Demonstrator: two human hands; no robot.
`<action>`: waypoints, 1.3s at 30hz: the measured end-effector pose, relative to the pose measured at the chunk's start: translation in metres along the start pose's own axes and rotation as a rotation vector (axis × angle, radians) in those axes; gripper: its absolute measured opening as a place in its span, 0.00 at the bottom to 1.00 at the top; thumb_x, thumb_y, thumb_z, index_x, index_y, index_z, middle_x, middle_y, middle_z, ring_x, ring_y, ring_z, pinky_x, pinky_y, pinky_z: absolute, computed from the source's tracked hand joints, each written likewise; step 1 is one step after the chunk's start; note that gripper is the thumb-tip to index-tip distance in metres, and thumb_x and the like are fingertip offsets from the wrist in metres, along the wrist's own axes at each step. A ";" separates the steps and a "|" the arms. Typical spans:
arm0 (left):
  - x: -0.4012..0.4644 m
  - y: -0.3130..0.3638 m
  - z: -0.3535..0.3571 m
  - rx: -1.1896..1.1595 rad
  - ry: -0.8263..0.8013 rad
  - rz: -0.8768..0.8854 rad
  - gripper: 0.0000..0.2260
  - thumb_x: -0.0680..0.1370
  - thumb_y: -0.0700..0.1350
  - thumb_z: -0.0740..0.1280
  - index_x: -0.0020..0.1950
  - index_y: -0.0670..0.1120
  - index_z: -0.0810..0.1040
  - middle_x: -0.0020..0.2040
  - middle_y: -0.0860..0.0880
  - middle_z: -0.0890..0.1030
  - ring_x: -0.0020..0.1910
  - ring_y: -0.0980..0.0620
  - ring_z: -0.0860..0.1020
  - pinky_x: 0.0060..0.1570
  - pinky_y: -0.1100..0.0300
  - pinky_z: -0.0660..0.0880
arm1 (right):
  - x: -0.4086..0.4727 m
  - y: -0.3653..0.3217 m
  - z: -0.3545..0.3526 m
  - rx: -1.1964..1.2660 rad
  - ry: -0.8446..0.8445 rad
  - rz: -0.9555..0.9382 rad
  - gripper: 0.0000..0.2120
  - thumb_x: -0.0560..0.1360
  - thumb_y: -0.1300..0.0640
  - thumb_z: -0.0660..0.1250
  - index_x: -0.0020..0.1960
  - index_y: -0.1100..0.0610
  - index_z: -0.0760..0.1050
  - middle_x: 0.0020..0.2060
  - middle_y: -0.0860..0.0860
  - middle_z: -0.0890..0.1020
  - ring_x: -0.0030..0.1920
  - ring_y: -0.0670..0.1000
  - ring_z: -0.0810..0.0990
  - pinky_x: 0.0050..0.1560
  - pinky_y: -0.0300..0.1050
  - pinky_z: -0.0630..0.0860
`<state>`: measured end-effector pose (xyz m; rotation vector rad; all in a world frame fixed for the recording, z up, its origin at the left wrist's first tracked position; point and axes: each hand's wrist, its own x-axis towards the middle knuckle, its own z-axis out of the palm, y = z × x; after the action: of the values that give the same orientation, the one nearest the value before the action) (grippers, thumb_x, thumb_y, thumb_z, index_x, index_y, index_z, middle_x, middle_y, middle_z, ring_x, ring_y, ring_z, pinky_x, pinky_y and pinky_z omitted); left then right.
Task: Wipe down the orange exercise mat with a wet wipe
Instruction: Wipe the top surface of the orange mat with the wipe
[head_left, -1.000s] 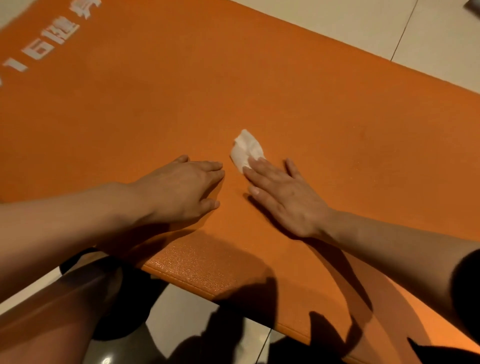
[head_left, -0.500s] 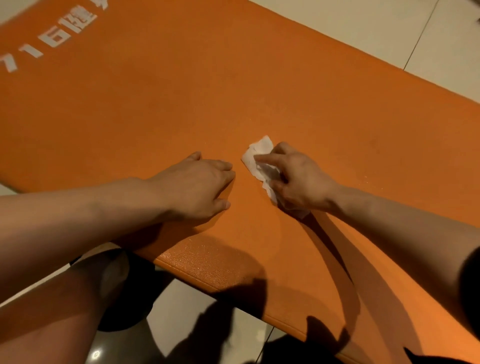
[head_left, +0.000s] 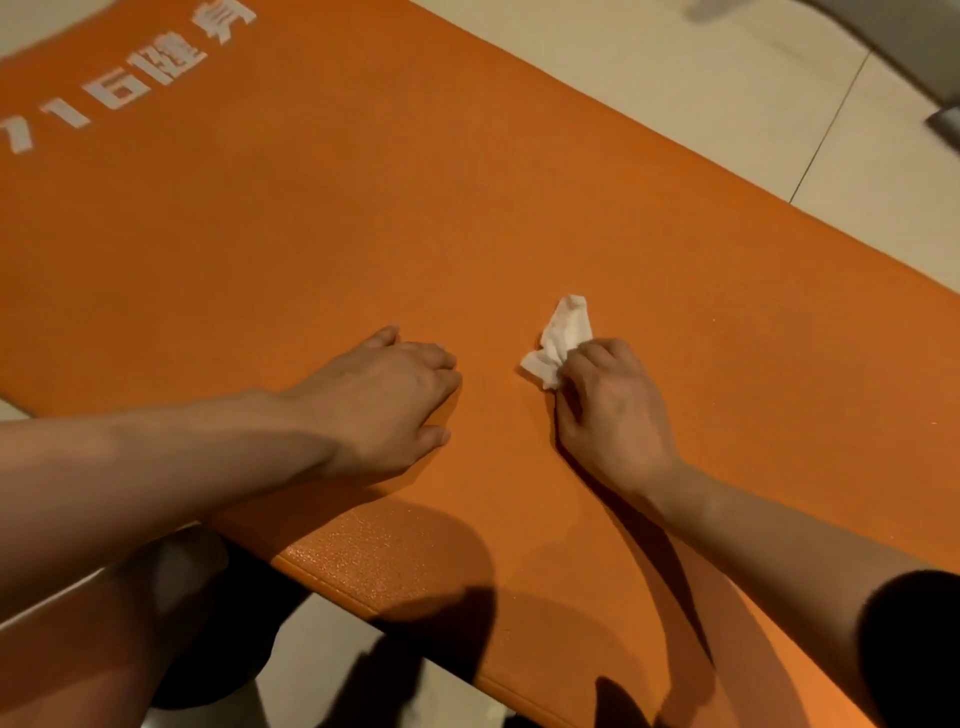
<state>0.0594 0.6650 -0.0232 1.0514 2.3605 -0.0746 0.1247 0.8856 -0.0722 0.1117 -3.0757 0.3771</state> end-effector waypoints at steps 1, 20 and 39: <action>0.000 -0.001 0.001 0.002 -0.003 0.000 0.27 0.80 0.58 0.58 0.77 0.49 0.60 0.78 0.50 0.58 0.77 0.54 0.54 0.75 0.51 0.46 | -0.006 0.002 0.001 0.031 -0.038 0.007 0.06 0.75 0.58 0.66 0.43 0.61 0.75 0.46 0.57 0.80 0.52 0.60 0.76 0.45 0.51 0.74; 0.002 -0.003 0.000 0.004 -0.074 -0.006 0.29 0.81 0.58 0.57 0.79 0.51 0.54 0.79 0.52 0.54 0.77 0.55 0.53 0.76 0.51 0.45 | 0.026 -0.011 0.009 0.068 -0.421 -0.136 0.37 0.74 0.36 0.30 0.80 0.49 0.48 0.79 0.50 0.48 0.78 0.48 0.42 0.75 0.48 0.34; -0.046 -0.022 0.006 0.029 -0.139 0.031 0.32 0.79 0.61 0.58 0.79 0.51 0.51 0.79 0.52 0.51 0.77 0.54 0.54 0.76 0.49 0.49 | 0.013 -0.078 0.002 0.134 -0.562 0.111 0.29 0.83 0.44 0.41 0.80 0.58 0.45 0.79 0.55 0.43 0.78 0.50 0.40 0.74 0.44 0.34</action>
<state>0.0716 0.6181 -0.0086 1.0617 2.2235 -0.1660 0.1180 0.8092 -0.0547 0.0580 -3.6156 0.6599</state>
